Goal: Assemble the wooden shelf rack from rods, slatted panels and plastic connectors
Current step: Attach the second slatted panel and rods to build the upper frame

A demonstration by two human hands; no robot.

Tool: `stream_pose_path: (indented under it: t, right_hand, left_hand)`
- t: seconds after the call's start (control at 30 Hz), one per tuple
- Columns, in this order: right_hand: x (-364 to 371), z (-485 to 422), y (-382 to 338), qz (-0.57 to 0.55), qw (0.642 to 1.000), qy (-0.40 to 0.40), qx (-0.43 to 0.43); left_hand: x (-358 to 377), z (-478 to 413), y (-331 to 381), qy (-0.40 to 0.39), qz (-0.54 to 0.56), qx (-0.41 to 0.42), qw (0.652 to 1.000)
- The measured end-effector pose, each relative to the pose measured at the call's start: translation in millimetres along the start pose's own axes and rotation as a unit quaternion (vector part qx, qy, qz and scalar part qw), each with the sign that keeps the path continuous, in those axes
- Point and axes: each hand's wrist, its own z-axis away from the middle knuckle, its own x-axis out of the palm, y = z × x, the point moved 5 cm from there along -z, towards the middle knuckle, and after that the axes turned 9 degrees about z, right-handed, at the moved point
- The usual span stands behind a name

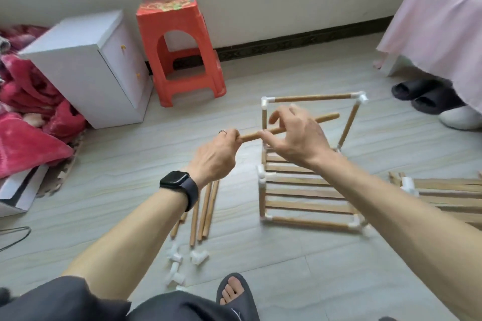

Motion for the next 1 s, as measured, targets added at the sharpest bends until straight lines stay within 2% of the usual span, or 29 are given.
stream_pose_path:
  t: [0.03, 0.1, 0.17, 0.2, 0.23, 0.3, 0.37, 0.43, 0.47, 0.57, 0.77, 1.0]
  right_hand:
    - [-11.6, -1.1, 10.9, 0.099, 0.994, -0.022, -0.026]
    - [-18.7, 9.9, 47.9, 0.217, 0.967, -0.135, -0.006]
    - [-17.9, 35.3, 79.6, 0.188, 0.958, -0.215, 0.029]
    - [-15.1, 46.9, 91.4, 0.156, 0.962, -0.221, 0.039]
    - [-12.3, 56.1, 99.8, 0.144, 0.965, -0.214, 0.043]
    - [-6.7, 68.7, 116.3, 0.175, 0.961, -0.205, 0.057]
    - [-0.1, 79.6, 132.0, 0.190, 0.956, -0.207, 0.089]
    - [6.6, 91.8, 145.6, 0.181, 0.950, -0.221, 0.125]
    - [10.0, 97.6, 150.6, 0.177, 0.948, -0.229, 0.133]
    - [22.3, 111.5, 154.1, 0.163, 0.948, -0.235, 0.141]
    - [50.4, 126.4, 135.1, 0.115, 0.958, -0.228, 0.130]
    - [66.7, 132.3, 141.1, 0.107, 0.958, -0.233, 0.128]
  left_hand:
    - [1.3, -0.8, 19.1, -0.006, -0.003, 0.024, 1.000]
    - [6.8, -2.3, 50.8, -0.017, 0.001, 0.069, 0.997]
    - [19.3, -6.0, 71.4, -0.031, -0.001, 0.100, 0.994]
    - [27.8, -9.4, 75.1, -0.035, 0.000, 0.089, 0.995]
    - [36.3, -13.0, 74.5, -0.028, 0.021, 0.051, 0.998]
    - [54.1, -15.7, 60.1, 0.002, 0.098, -0.089, 0.991]
    - [81.8, -6.5, 41.2, -0.005, 0.142, -0.223, 0.964]
    - [114.0, 6.9, 28.8, -0.047, 0.189, -0.299, 0.934]
    - [126.2, 11.1, 24.6, -0.059, 0.203, -0.307, 0.928]
    - [133.7, 7.0, 23.1, -0.052, 0.189, -0.268, 0.943]
    - [141.3, 5.3, 12.7, -0.080, 0.280, -0.284, 0.914]
    - [145.9, 6.4, 10.9, -0.086, 0.273, -0.262, 0.922]
